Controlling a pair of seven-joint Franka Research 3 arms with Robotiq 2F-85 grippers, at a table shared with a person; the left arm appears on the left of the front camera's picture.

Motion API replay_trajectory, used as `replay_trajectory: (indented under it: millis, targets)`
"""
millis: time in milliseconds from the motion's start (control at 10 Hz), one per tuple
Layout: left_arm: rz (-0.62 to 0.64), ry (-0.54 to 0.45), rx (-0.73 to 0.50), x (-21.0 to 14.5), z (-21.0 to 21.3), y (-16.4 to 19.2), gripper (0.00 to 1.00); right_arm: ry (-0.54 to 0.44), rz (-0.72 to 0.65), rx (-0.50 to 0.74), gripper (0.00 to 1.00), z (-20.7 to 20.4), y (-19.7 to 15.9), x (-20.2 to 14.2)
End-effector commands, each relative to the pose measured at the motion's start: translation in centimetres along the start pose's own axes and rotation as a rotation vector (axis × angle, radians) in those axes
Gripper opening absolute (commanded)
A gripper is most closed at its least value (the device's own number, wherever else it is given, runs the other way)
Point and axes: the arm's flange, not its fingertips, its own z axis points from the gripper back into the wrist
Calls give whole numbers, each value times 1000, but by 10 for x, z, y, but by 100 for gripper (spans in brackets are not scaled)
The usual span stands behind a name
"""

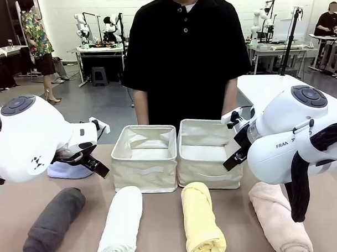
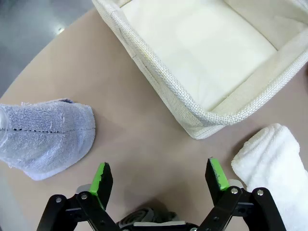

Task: Sort the towels based on their folding style.
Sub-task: Pick up one triangle-folded towel and place it in the left Fabric basket.

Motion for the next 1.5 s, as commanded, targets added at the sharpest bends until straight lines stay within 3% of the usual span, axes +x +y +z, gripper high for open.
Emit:
replay_trajectory:
  millis: [0, 400, 500, 600, 900, 1100, 1300, 1400]
  targets:
    - [0, 0, 0, 0, 0, 0, 100, -1, 0, 0, 100, 0, 0, 0]
    - [0, 0, 0, 0, 0, 0, 100, 0, 0, 0, 100, 0, 0, 0]
    - [-50, -12, 51, 18, 38, -4, 100, -98, 4, -51, 100, 51, 3, 13]
    - [-62, -72, 8, 36, 84, -11, 100, -160, -6, -73, 100, 109, 6, 24]
    - [-111, -114, 119, 98, 214, -38, 100, -230, -65, -234, 100, 268, 12, 53]
    - [-110, -134, 195, 119, 276, -51, 100, -228, -52, -278, 100, 330, 32, 59]
    - [-57, -150, 268, 117, 310, -57, 100, -112, 13, -298, 100, 341, 49, 52]
    - [-127, -174, 173, 116, 303, -55, 100, -246, -32, -264, 100, 357, 38, 48]
